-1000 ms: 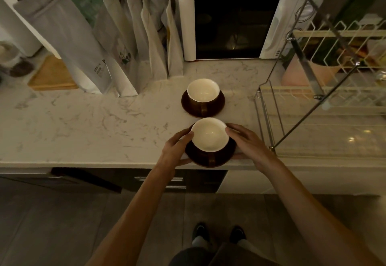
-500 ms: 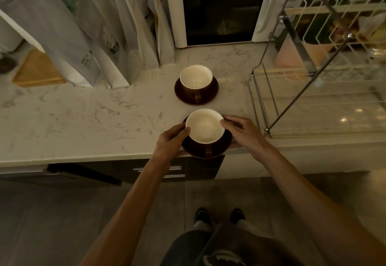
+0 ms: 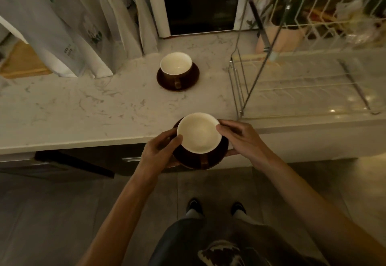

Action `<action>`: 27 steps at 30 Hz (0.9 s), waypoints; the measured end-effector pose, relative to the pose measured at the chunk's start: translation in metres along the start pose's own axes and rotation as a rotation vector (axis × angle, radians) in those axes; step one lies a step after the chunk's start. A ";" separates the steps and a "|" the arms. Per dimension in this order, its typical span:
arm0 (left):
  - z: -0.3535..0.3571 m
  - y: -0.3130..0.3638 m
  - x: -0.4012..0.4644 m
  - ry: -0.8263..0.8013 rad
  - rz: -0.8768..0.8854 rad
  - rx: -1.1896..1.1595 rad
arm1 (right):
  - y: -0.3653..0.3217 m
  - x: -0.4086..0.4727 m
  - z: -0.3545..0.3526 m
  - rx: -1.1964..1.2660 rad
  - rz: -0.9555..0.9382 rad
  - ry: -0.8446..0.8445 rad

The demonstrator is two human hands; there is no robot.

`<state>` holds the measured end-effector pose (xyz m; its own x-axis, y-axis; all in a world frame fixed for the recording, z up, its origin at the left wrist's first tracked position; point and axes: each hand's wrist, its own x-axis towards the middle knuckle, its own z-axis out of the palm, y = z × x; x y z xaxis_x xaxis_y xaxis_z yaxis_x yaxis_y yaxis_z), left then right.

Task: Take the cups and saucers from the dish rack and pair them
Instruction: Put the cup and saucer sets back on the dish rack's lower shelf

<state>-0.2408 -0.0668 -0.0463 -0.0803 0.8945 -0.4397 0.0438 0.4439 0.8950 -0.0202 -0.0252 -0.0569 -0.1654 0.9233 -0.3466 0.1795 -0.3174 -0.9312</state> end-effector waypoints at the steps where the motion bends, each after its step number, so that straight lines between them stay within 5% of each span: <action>1: 0.006 -0.002 -0.006 0.002 0.003 -0.007 | 0.002 -0.007 -0.006 0.011 -0.001 -0.006; 27: 0.234 0.043 -0.008 -0.181 0.119 0.007 | 0.016 -0.071 -0.227 0.034 -0.060 0.252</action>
<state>-0.0056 -0.0429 -0.0221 0.1062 0.9350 -0.3382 0.0493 0.3348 0.9410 0.2146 -0.0469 -0.0209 0.0731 0.9640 -0.2556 0.1437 -0.2637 -0.9538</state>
